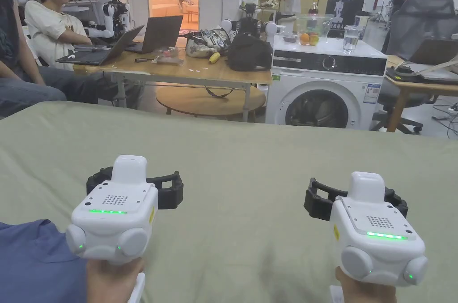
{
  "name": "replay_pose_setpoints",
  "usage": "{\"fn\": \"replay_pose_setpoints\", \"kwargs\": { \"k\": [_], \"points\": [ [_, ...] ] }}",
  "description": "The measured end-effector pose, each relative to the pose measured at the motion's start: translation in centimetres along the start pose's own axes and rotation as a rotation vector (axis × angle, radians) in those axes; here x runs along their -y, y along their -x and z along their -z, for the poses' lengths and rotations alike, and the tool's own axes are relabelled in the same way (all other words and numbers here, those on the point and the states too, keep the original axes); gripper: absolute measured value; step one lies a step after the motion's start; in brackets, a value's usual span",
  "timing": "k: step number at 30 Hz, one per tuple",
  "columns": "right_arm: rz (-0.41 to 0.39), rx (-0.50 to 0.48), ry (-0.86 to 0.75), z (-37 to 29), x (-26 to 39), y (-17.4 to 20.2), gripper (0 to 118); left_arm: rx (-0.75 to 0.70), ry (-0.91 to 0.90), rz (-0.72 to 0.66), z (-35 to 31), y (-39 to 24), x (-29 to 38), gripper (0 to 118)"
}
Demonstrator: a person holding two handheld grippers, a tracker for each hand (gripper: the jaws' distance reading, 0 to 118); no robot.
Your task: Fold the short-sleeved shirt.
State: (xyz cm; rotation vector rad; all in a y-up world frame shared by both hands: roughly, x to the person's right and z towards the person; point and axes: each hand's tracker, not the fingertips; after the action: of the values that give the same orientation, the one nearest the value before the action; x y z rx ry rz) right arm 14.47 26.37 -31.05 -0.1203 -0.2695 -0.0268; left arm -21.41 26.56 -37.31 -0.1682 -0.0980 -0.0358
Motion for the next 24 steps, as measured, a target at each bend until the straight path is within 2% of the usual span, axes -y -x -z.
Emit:
{"fn": "replay_pose_setpoints", "kwargs": {
  "k": [9, 24],
  "points": [
    [-0.049, 0.008, -0.032, -0.44, -0.27, 0.58, 118, 0.0, -0.017, -0.008, -0.2, -0.14, -0.4, 118],
    [-0.037, 0.009, -0.018, -0.56, -0.65, 0.13, 118, -0.007, -0.018, 0.011, -0.72, -0.01, -0.75, 118]
  ]
}}
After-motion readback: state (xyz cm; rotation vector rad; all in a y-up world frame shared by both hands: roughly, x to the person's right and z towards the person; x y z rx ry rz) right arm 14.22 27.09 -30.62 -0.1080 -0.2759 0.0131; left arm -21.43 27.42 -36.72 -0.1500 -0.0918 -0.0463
